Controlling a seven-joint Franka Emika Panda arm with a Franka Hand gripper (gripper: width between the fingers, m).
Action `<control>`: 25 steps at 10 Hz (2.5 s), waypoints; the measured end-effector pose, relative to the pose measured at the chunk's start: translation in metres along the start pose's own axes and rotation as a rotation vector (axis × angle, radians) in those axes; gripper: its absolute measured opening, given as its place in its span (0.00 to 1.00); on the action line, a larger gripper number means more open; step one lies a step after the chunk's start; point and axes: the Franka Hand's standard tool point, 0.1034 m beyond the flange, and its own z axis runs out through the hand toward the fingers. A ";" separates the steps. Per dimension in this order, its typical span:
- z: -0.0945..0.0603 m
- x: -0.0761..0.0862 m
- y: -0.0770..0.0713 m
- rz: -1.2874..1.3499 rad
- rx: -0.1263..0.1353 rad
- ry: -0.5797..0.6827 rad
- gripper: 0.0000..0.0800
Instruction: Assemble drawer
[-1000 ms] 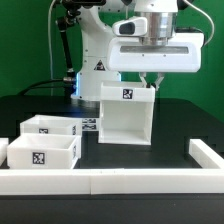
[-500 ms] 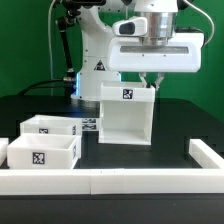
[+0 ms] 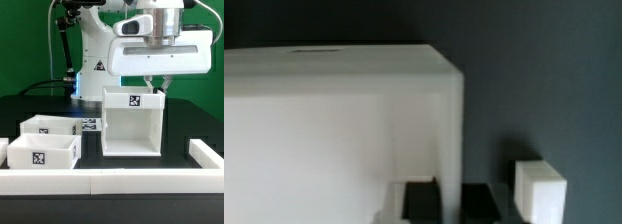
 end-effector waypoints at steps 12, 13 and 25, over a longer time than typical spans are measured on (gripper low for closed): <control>-0.002 0.068 -0.005 -0.049 0.019 0.084 0.05; -0.003 0.081 -0.007 -0.053 0.023 0.096 0.05; -0.005 0.113 -0.008 0.421 0.069 0.129 0.05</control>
Offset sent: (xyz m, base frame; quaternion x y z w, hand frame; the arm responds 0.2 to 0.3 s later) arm 0.0000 0.0000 0.0000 0.0000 0.0000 0.0000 1.0000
